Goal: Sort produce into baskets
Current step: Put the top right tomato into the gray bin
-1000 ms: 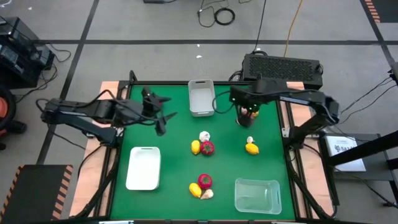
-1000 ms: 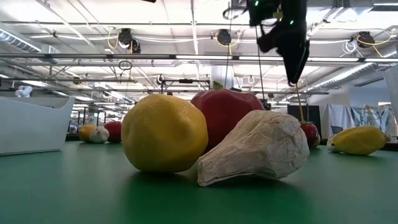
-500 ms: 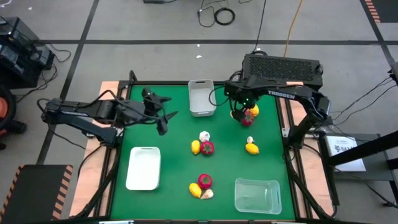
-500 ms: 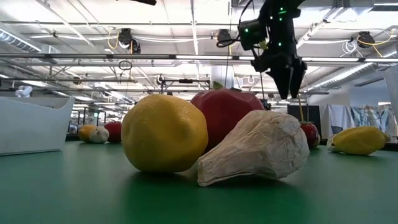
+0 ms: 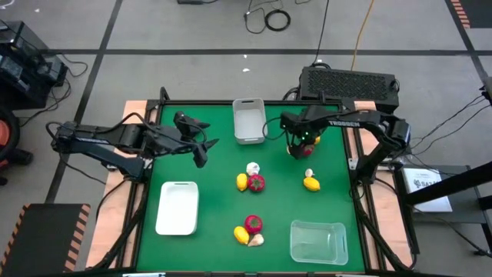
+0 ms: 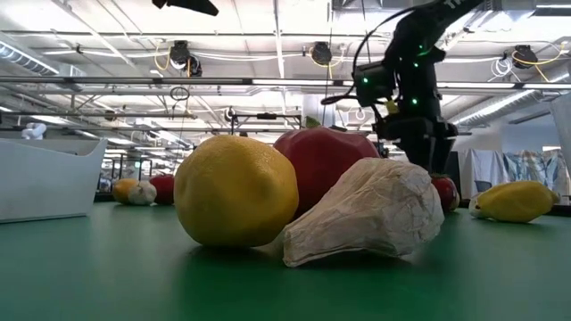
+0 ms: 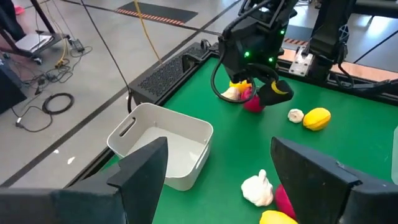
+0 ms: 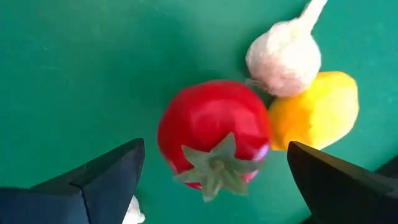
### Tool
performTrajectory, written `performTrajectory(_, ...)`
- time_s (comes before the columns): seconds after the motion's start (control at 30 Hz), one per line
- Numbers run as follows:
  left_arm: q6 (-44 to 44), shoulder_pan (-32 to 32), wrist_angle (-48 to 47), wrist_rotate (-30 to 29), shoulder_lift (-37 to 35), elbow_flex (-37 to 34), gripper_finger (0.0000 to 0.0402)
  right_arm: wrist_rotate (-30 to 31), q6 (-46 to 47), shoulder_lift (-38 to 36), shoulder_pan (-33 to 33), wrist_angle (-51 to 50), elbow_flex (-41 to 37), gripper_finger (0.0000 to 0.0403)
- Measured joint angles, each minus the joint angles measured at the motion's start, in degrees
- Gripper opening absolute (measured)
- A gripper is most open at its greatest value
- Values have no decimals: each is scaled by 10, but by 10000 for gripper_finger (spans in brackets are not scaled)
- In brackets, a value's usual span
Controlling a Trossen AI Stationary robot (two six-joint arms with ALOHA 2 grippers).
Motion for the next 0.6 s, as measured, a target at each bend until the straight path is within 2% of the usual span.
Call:
performTrajectory(0.37, -1, 0, 0, 0, 0, 0, 293, -1, 7, 0, 3, 61, -49, 383)
performTrajectory(0.47, -1, 0, 0, 0, 0, 0, 293, -2, 10, 0, 5, 65, -49, 367)
performTrajectory(0.6, -1, 0, 0, 0, 0, 0, 293, -2, 12, 0, 4, 63, -49, 327)
